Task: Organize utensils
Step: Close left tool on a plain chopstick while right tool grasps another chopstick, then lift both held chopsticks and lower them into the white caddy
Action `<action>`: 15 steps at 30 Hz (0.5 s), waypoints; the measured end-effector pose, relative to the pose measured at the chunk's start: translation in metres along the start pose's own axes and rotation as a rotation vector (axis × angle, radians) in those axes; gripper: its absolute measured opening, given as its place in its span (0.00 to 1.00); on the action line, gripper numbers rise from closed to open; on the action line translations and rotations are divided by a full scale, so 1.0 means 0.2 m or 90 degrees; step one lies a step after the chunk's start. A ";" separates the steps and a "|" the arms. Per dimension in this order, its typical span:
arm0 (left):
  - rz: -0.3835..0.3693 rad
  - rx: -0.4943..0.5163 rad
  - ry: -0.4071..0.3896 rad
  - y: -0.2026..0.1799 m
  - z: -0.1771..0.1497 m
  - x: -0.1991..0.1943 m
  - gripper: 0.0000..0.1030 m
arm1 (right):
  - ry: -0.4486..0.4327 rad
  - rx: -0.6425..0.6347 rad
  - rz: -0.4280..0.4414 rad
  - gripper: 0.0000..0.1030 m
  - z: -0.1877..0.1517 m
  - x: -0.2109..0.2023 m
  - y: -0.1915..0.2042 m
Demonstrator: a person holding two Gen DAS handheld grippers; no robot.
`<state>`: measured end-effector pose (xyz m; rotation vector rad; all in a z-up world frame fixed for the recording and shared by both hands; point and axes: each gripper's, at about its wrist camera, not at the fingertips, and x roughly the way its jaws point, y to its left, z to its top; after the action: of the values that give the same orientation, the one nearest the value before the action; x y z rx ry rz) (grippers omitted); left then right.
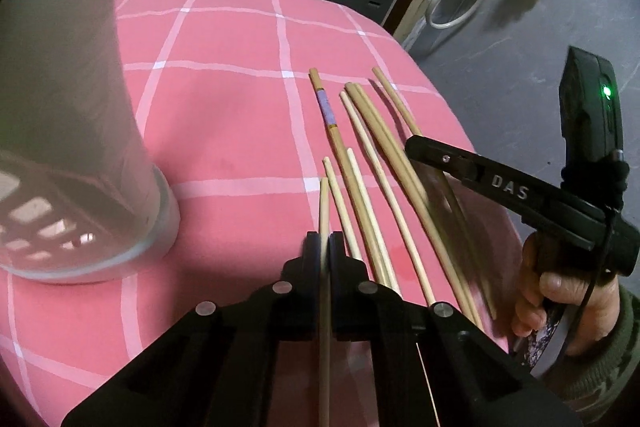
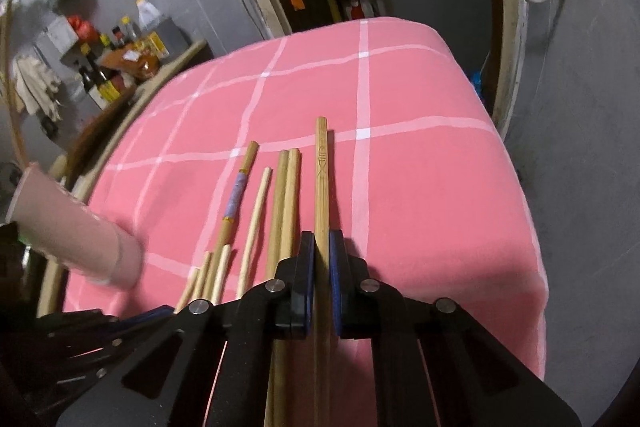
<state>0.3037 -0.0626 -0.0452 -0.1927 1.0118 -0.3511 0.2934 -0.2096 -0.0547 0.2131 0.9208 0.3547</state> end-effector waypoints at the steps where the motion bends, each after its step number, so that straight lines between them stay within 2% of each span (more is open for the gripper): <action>1: -0.003 0.003 -0.005 0.00 -0.01 -0.02 0.02 | -0.012 0.001 0.005 0.05 -0.01 -0.03 0.00; 7: -0.013 0.030 -0.071 -0.06 -0.08 -0.14 0.02 | -0.113 -0.003 0.036 0.05 -0.08 -0.23 0.05; 15: -0.048 0.052 -0.214 -0.10 -0.16 -0.40 0.02 | -0.298 -0.051 0.073 0.05 -0.20 -0.49 0.24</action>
<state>0.2338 -0.0512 0.0077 -0.2090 0.6591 -0.4131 0.1978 -0.2024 0.0096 0.2632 0.4325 0.4245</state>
